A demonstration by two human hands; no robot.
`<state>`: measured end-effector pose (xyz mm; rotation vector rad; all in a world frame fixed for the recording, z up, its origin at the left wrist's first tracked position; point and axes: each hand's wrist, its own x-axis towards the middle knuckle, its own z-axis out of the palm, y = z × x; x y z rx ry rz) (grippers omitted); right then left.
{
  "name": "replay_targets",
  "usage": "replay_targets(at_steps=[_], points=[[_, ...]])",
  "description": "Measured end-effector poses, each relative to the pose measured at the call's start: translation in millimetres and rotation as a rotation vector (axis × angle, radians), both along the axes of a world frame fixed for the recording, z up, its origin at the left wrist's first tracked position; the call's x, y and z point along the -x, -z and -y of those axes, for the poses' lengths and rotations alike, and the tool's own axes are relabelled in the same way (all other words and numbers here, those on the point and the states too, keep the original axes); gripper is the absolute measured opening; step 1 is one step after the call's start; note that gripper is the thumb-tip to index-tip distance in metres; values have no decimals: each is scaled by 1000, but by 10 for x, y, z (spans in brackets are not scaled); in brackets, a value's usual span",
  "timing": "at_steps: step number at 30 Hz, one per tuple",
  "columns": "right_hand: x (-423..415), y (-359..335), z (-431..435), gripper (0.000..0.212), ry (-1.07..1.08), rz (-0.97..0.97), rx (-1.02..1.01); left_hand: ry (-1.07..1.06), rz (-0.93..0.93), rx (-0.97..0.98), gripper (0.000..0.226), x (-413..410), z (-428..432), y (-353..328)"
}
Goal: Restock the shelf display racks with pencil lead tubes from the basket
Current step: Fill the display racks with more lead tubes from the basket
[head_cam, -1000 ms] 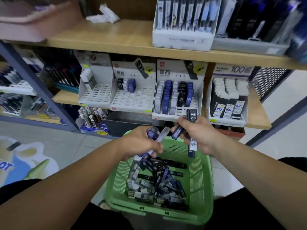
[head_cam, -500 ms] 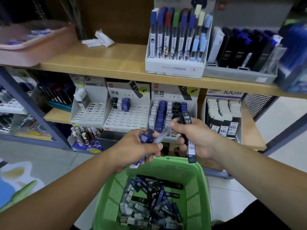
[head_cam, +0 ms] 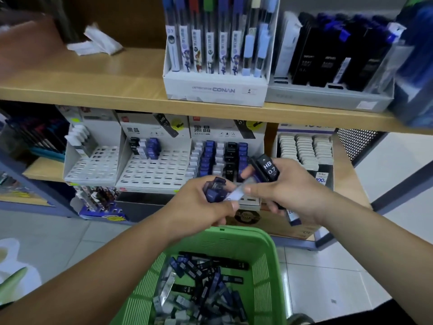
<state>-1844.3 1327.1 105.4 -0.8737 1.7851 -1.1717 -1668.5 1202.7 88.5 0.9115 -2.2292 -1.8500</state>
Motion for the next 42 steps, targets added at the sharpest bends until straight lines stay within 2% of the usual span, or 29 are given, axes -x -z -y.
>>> replay_targets(at_steps=[5, 9, 11, 15, 18, 20, 22, 26, 30, 32, 35, 37, 42], points=[[256, 78, -182, 19, 188, 72, -3, -154, -13, -119, 14, 181, -4, 64], [218, 122, -308, 17, 42, 53, -89, -325, -182, -401, 15, 362, -41, 79], [162, 172, -336, 20, 1, 78, -87, -302, -175, -416, 14, 429, -135, 76], [133, 173, -320, 18, -20, 22, -88, -276, -141, -337, 15, 478, -306, 146], [244, 71, -276, 18, 81, -53, -17, -244, -55, -162, 22, 479, -246, 142], [283, 14, -251, 18, 105, -51, 53, -174, -19, -88, 16, 476, -213, 120], [253, -8, -215, 17, 56, -79, 69, -101, -18, -52, 8, 482, -226, 123], [273, -27, -162, 13, -43, -218, 44, -24, -16, 46, 7, 526, -238, 169], [462, -29, -86, 10, 134, -357, 118, -51, 54, 235, 10, 522, -140, 367], [554, 26, -1, 10, 233, -465, 154, -41, 116, 341, 18, 503, -94, 497], [636, 150, 144, 12, 295, -539, 179, -9, 141, 464, 18, 498, -83, 600], [666, 221, 227, 9, 330, -587, 164, 19, 124, 495, 15, 500, -105, 596], [646, 214, 376, 20, 321, -785, 19, 41, 131, 458, 18, 463, -99, 573]])
